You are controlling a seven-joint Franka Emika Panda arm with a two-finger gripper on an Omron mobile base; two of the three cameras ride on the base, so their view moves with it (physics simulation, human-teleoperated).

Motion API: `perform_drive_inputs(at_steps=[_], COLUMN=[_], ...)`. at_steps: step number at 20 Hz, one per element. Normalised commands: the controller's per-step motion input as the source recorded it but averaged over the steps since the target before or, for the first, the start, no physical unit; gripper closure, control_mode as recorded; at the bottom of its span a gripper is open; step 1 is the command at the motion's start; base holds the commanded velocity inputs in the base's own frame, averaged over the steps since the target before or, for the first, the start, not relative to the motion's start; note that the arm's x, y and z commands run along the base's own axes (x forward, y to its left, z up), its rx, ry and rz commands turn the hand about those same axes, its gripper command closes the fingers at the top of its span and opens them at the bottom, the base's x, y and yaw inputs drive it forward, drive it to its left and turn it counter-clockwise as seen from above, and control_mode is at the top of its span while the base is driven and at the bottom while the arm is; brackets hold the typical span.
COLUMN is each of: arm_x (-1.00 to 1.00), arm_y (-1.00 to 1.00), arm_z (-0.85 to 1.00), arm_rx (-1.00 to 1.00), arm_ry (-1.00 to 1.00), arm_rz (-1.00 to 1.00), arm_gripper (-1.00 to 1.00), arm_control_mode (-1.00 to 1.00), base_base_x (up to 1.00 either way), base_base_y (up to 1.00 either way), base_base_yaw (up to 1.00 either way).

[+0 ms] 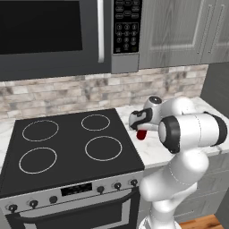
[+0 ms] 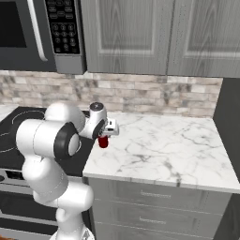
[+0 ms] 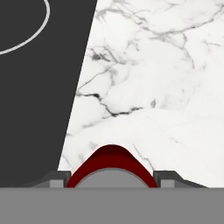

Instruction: Four empty soda cans are scattered around the kitchen. Gather all the cans and cluster them next to the stove for recycling.

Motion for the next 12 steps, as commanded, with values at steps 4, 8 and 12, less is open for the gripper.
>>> perform_drive_inputs(at_steps=[4,8,12], arm_x=[0.18,0.16,0.12], arm_y=[0.00,0.00,0.00], arm_z=[-0.20,-0.20,-0.22], arm_rx=[0.00,0.00,0.00], arm_ry=[0.00,0.00,0.00], arm_rz=[0.00,0.00,0.00], arm_gripper=[1.00,1.00,1.00], arm_control_mode=[-1.00,-1.00,-1.00], base_base_x=[0.00,0.00,0.00], base_base_y=[0.00,0.00,0.00], base_base_yaw=[0.00,0.00,0.00])
